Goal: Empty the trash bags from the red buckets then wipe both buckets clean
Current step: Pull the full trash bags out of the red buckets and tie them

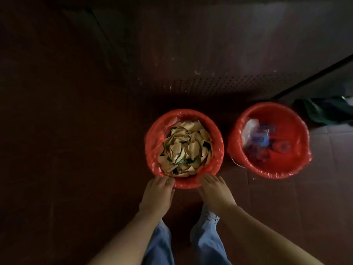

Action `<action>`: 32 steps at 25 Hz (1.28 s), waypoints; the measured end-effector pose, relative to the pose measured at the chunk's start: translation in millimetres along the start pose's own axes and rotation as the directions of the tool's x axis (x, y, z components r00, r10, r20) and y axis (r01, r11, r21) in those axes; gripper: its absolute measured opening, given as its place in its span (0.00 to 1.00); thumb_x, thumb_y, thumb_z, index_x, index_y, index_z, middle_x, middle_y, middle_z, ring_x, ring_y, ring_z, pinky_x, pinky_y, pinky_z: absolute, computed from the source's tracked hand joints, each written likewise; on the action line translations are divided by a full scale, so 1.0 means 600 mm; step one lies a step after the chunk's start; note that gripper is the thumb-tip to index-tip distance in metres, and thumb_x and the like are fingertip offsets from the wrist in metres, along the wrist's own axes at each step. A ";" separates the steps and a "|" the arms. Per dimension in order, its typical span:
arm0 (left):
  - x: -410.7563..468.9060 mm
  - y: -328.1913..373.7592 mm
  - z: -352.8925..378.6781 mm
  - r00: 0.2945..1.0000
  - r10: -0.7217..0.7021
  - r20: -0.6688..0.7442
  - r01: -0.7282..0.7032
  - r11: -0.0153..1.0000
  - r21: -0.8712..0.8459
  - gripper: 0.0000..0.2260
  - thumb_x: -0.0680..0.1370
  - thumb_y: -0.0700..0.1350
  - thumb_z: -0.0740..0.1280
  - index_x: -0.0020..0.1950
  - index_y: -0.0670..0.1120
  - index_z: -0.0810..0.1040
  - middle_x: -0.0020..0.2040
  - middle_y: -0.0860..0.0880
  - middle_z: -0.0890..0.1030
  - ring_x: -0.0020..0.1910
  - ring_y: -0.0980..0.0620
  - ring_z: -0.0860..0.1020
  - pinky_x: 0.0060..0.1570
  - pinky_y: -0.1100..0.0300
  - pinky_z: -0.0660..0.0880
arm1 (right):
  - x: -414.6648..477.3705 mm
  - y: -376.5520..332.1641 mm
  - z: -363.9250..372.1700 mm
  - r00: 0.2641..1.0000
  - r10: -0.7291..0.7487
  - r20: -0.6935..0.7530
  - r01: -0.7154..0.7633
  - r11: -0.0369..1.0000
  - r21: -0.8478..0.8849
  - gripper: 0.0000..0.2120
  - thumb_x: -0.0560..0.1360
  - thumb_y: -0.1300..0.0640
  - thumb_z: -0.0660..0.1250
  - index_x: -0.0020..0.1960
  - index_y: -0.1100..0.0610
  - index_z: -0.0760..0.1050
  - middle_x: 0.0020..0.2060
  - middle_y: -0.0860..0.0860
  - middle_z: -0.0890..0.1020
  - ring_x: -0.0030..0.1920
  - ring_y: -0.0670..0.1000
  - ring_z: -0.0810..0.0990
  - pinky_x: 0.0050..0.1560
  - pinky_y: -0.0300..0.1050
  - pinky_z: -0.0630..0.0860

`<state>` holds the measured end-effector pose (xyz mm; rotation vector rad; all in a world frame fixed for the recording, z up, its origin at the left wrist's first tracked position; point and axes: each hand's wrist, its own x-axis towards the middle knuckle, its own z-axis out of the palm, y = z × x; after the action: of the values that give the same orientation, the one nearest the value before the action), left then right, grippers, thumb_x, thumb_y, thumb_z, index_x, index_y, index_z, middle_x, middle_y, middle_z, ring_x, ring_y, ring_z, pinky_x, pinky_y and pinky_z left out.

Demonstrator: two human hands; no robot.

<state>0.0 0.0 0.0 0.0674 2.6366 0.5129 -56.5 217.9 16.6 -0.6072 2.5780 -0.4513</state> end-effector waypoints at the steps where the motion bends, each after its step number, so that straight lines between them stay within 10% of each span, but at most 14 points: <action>1: 0.009 -0.008 0.015 1.000 0.019 0.016 -0.019 1.000 0.002 0.14 0.76 0.47 0.70 0.61 0.49 0.80 0.56 0.51 0.81 0.57 0.49 0.78 0.56 0.53 0.76 | 0.007 0.001 0.024 0.999 -0.038 -0.008 0.038 0.999 -0.005 0.12 0.67 0.59 0.80 0.48 0.53 0.83 0.44 0.48 0.83 0.43 0.54 0.84 0.44 0.48 0.79; 9: 0.053 -0.060 0.143 0.985 0.167 0.042 -0.171 0.977 0.127 0.21 0.74 0.48 0.71 0.67 0.48 0.77 0.66 0.48 0.76 0.68 0.46 0.72 0.69 0.44 0.67 | 0.046 0.019 0.166 0.991 -0.107 0.081 0.118 0.982 -0.145 0.12 0.68 0.59 0.74 0.52 0.53 0.83 0.50 0.49 0.84 0.52 0.54 0.83 0.55 0.49 0.79; 13: 0.066 -0.062 0.167 0.985 0.169 0.024 -0.171 0.975 0.140 0.17 0.71 0.46 0.75 0.59 0.50 0.83 0.56 0.52 0.82 0.60 0.48 0.78 0.69 0.42 0.69 | 0.062 0.037 0.187 0.966 -0.065 0.252 0.108 0.981 -0.161 0.14 0.77 0.59 0.64 0.59 0.54 0.81 0.56 0.50 0.83 0.58 0.55 0.81 0.62 0.50 0.75; 17: 0.077 -0.064 0.168 0.988 0.156 0.011 -0.156 0.981 0.119 0.11 0.71 0.45 0.74 0.52 0.52 0.83 0.49 0.54 0.81 0.53 0.50 0.79 0.69 0.45 0.68 | 0.063 0.044 0.175 0.970 -0.060 0.236 0.077 0.995 -0.063 0.09 0.71 0.58 0.72 0.50 0.51 0.85 0.47 0.46 0.86 0.49 0.51 0.84 0.49 0.46 0.81; 23: 0.085 -0.065 0.140 0.983 0.151 0.105 -0.162 0.981 0.110 0.09 0.79 0.45 0.63 0.55 0.52 0.82 0.52 0.54 0.80 0.56 0.51 0.77 0.69 0.50 0.63 | 0.092 0.045 0.157 0.949 0.009 0.316 0.033 0.991 -0.127 0.12 0.80 0.60 0.58 0.57 0.53 0.78 0.54 0.49 0.82 0.54 0.52 0.81 0.51 0.46 0.75; 27: 0.102 -0.053 0.119 0.989 0.107 0.102 -0.119 0.986 0.113 0.22 0.75 0.42 0.47 0.58 0.50 0.78 0.53 0.52 0.82 0.56 0.49 0.78 0.66 0.52 0.66 | 0.102 0.036 0.166 0.957 0.014 0.288 0.001 0.999 -0.052 0.13 0.81 0.57 0.59 0.64 0.55 0.75 0.61 0.51 0.79 0.57 0.53 0.80 0.55 0.46 0.74; 32: 0.142 -0.047 0.101 0.995 -0.025 0.095 0.014 0.993 0.114 0.15 0.78 0.39 0.53 0.58 0.51 0.74 0.47 0.51 0.84 0.49 0.50 0.82 0.53 0.53 0.69 | 0.083 0.048 0.160 0.973 0.012 0.230 -0.020 0.999 0.036 0.17 0.78 0.51 0.68 0.66 0.52 0.76 0.60 0.48 0.81 0.58 0.52 0.81 0.58 0.49 0.77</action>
<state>-48.7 5.7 -96.5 0.0986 2.5668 0.3437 -58.5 198.5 -93.5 -0.5881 2.3474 -0.3994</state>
